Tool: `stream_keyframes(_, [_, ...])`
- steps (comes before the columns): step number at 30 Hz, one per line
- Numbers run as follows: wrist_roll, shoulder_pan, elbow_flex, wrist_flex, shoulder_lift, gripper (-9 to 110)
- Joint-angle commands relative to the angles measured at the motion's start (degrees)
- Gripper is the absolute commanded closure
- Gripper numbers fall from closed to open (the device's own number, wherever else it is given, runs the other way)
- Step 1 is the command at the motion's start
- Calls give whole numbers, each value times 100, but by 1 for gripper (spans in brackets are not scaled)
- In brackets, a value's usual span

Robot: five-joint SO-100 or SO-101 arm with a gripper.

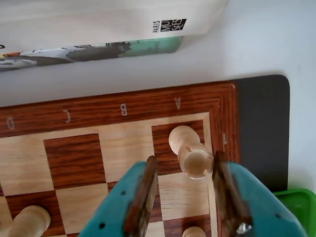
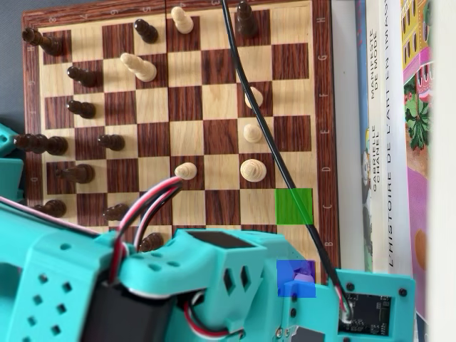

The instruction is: Play chess

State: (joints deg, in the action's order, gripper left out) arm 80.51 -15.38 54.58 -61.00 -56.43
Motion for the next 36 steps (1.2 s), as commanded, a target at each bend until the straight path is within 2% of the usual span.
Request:
stream_keyframes(1, [53,-53,-334,62,-62,84])
stream_keyframes(36, [26,-281,-633,141,396,85])
